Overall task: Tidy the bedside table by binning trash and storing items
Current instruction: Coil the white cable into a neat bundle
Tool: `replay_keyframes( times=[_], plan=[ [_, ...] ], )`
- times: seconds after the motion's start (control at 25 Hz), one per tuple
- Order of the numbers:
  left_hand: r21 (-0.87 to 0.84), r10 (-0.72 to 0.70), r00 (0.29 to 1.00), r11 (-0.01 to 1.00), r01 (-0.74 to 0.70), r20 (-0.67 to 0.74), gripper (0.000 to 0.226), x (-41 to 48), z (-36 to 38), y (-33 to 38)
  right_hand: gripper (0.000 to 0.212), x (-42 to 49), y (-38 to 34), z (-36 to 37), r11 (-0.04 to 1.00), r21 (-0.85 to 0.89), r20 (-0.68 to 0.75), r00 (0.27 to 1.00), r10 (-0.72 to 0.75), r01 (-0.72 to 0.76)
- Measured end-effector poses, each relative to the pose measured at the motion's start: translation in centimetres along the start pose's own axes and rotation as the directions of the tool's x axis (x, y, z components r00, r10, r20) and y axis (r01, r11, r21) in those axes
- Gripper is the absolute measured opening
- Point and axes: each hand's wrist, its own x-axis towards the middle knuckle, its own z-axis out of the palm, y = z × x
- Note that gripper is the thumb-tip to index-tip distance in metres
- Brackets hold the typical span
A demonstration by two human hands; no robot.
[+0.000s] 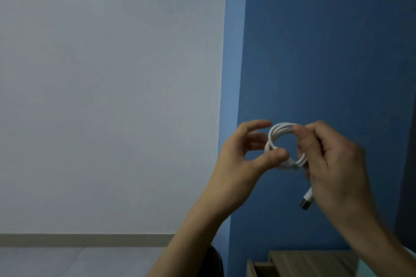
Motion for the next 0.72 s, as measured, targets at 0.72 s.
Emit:
replay_keyframes(
  times=[0.72],
  plan=[
    [0.124,0.124,0.971,0.981,-0.151,0.203,0.02,0.0,-2.7,-0.3,0.041,-0.4,0.3,-0.9,0.989,0.126,0.18,0.982,0.057,-0.08]
  ],
)
